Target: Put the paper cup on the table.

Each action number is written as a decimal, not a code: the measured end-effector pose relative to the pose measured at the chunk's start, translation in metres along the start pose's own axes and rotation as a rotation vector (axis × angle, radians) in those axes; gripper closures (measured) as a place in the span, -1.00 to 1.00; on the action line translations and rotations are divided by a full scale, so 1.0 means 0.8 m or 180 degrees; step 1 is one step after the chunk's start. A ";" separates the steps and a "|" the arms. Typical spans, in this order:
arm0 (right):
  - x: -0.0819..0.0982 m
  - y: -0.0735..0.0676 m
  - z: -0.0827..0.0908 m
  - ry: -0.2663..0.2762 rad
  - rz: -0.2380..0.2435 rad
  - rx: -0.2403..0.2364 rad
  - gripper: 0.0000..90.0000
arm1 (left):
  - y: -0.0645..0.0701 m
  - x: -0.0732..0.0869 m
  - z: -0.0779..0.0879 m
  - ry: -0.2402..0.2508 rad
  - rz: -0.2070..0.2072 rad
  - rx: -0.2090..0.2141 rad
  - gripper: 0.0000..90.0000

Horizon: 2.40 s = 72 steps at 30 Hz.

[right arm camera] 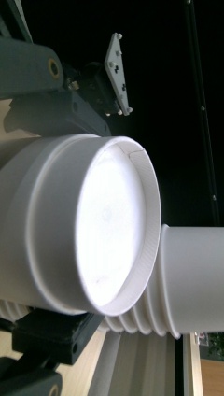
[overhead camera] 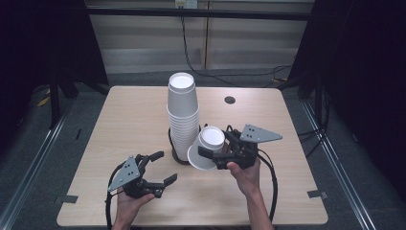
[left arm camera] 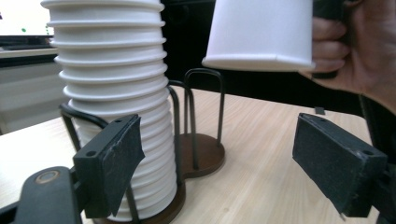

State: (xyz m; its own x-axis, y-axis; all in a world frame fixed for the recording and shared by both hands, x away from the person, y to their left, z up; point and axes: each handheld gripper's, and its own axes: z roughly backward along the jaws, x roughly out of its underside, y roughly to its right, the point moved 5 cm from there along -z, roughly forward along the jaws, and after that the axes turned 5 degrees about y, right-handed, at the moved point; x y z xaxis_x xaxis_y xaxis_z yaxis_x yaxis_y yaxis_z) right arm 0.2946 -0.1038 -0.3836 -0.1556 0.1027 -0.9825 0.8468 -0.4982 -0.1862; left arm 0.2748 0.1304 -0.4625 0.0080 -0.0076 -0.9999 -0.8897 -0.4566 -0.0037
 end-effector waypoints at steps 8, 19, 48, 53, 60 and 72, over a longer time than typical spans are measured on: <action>0.019 -0.009 -0.001 0.0017 -0.0068 -0.0110 -0.49 | 0.014 -0.003 -0.011 0.0024 -0.0015 0.0196 -0.64; 0.040 -0.024 -0.010 -0.0038 -0.0092 -0.0238 -0.49 | 0.026 -0.004 -0.023 0.0074 -0.0011 0.0441 -0.66; 0.070 -0.036 -0.034 -0.0109 -0.0178 -0.0415 -0.48 | 0.032 0.013 -0.056 -0.0073 0.0265 0.0715 -0.76; 0.073 -0.039 -0.037 -0.0130 -0.0164 -0.0419 -0.48 | 0.032 0.017 -0.057 -0.0126 0.0248 0.0716 -0.72; 0.074 -0.037 -0.037 -0.0102 -0.0213 -0.0460 -0.53 | 0.032 0.016 -0.055 -0.0148 0.0231 0.0676 -0.65; 0.071 -0.036 -0.033 -0.0149 -0.0137 -0.0345 -0.70 | 0.031 0.015 -0.053 -0.0308 0.0182 0.0720 -0.64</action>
State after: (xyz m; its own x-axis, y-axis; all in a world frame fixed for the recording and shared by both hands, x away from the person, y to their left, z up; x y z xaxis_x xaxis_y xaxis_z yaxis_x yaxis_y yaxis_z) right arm 0.2750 -0.0608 -0.4339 -0.2144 0.0804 -0.9734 0.8884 -0.3981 -0.2286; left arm 0.2723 0.0812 -0.4739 -0.0793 0.0624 -0.9949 -0.9670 -0.2472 0.0616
